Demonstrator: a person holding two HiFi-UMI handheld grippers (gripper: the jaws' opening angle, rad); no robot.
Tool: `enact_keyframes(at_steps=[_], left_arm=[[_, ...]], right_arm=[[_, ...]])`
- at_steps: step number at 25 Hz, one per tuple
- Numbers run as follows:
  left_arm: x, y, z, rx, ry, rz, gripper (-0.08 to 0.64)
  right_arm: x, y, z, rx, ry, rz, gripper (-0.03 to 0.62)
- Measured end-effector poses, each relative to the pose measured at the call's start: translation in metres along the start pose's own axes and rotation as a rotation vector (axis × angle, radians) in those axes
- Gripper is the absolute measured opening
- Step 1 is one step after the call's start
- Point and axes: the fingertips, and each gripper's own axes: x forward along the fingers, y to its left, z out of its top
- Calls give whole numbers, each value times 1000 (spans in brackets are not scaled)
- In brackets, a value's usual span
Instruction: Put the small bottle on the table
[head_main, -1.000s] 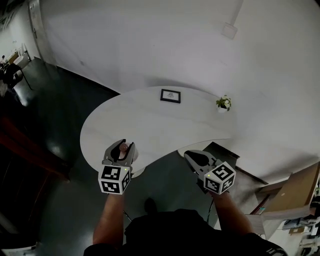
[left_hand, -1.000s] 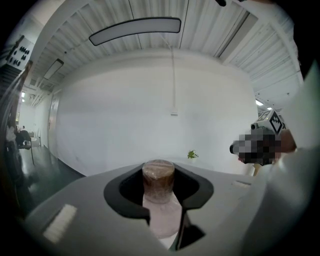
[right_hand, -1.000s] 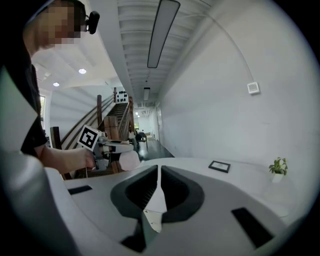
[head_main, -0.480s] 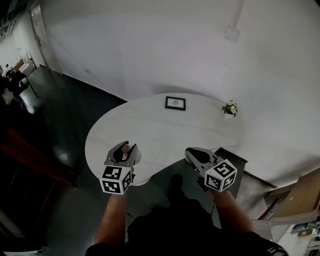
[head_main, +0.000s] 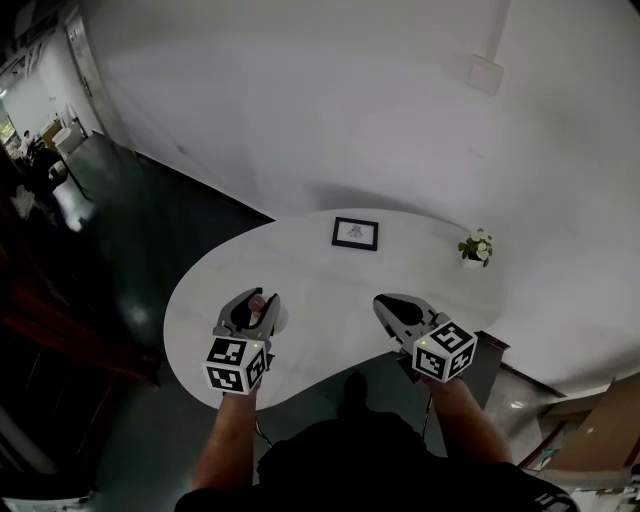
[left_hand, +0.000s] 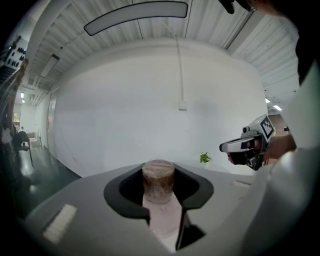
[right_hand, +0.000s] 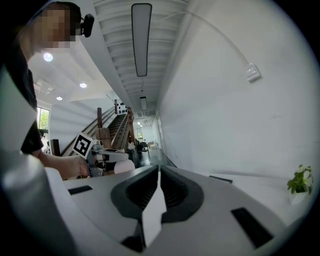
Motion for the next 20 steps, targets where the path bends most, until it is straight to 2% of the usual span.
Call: enact_keyframes(at_steps=[5, 10, 15, 20], left_arm=[[57, 0, 9, -17, 25, 37, 137], [98, -3, 17, -22, 31, 63, 137], [111, 2, 24, -28, 31, 76, 137], [109, 21, 32, 14, 10, 92, 137]], right_arm=[[24, -59, 2, 25, 30, 63, 11], [45, -99, 2, 49, 46, 136, 11], [62, -107, 2, 64, 60, 173, 11], [80, -103, 5, 65, 73, 175, 11]])
